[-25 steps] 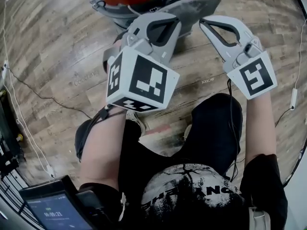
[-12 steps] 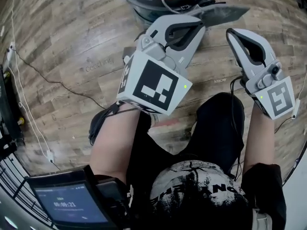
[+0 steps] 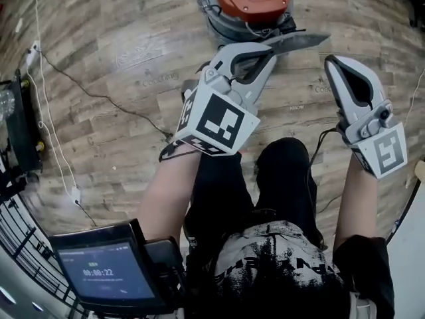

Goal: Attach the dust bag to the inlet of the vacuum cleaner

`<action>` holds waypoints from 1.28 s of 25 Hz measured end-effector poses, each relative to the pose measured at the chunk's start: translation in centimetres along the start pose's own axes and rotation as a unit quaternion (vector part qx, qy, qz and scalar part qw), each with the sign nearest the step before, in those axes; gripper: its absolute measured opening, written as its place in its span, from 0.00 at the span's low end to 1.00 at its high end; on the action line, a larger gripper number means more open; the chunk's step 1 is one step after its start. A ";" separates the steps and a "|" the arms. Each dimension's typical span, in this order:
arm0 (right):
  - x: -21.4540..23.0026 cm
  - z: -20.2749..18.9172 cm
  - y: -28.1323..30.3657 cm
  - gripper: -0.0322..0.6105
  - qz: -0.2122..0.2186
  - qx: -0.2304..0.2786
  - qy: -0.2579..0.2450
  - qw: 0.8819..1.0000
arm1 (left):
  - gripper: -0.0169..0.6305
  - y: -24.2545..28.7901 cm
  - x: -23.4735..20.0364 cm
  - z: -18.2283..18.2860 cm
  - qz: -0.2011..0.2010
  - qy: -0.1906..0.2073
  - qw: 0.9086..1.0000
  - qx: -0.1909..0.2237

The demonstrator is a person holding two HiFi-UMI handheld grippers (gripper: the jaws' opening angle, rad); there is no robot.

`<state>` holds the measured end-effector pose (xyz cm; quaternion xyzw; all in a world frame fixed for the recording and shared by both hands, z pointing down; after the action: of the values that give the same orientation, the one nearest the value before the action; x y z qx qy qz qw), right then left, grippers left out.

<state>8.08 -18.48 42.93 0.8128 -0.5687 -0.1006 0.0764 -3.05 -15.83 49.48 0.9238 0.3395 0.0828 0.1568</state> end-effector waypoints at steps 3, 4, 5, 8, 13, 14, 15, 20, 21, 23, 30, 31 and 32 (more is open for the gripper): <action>-0.6 5.8 -1.1 0.06 0.006 0.002 0.005 1.000 | 0.04 -3.8 -0.9 5.1 0.012 -0.020 1.000 0.006; -0.6 7.8 -1.6 0.06 0.007 0.000 0.003 1.000 | 0.04 -5.0 -1.2 7.1 0.015 -0.023 1.000 0.008; -0.6 9.6 -2.2 0.06 0.009 -0.004 0.002 1.000 | 0.03 -6.1 -1.5 9.1 0.018 -0.024 1.000 0.010; -0.3 14.4 -3.8 0.06 0.011 -0.009 0.004 1.000 | 0.04 -9.2 -2.3 14.4 0.015 -0.008 1.000 0.015; -0.9 23.2 -6.0 0.06 0.006 0.004 0.001 1.000 | 0.03 -15.0 -3.3 22.7 0.008 0.013 1.000 0.025; -1.2 25.1 -6.2 0.06 0.002 0.008 0.000 1.000 | 0.04 -16.3 -3.4 24.4 0.005 0.010 0.999 0.031; -1.4 27.0 -6.3 0.06 -0.005 0.014 -0.002 1.000 | 0.04 -17.5 -3.5 26.1 0.000 0.011 0.999 0.037; -2.7 33.5 -6.2 0.06 -0.030 0.037 -0.008 0.999 | 0.04 -21.7 -4.2 32.0 -0.025 0.029 0.997 0.072; -3.2 34.4 -6.2 0.06 -0.033 0.045 -0.008 0.998 | 0.03 -22.2 -4.2 32.6 -0.030 0.032 0.996 0.078; -4.1 36.0 -5.9 0.06 -0.039 0.057 -0.013 0.997 | 0.04 -23.1 -4.2 33.7 -0.042 0.041 0.994 0.091; -6.1 39.9 -3.8 0.06 -0.064 0.088 -0.027 0.994 | 0.03 -26.1 -6.1 36.5 -0.062 0.018 0.985 0.160; -6.2 40.0 -3.6 0.06 -0.066 0.094 -0.030 0.993 | 0.04 -26.1 -6.3 36.6 -0.061 0.011 0.984 0.167; -6.2 40.1 -3.4 0.06 -0.067 0.100 -0.031 0.992 | 0.03 -26.1 -6.5 36.7 -0.059 0.004 0.983 0.173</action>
<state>-0.93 -11.90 3.77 0.8492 -0.5221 -0.0735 -0.0297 -14.10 -9.86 5.72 0.9148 0.4034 0.0174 -0.0023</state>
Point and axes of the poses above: the fingertips, and each gripper's own axes: y forward along the fingers, x to its right, z out of its top, the point moved 4 cm from there along -y, backward along the fingers, and after that the axes turned 1 degree about y, right-handed, at the moved point
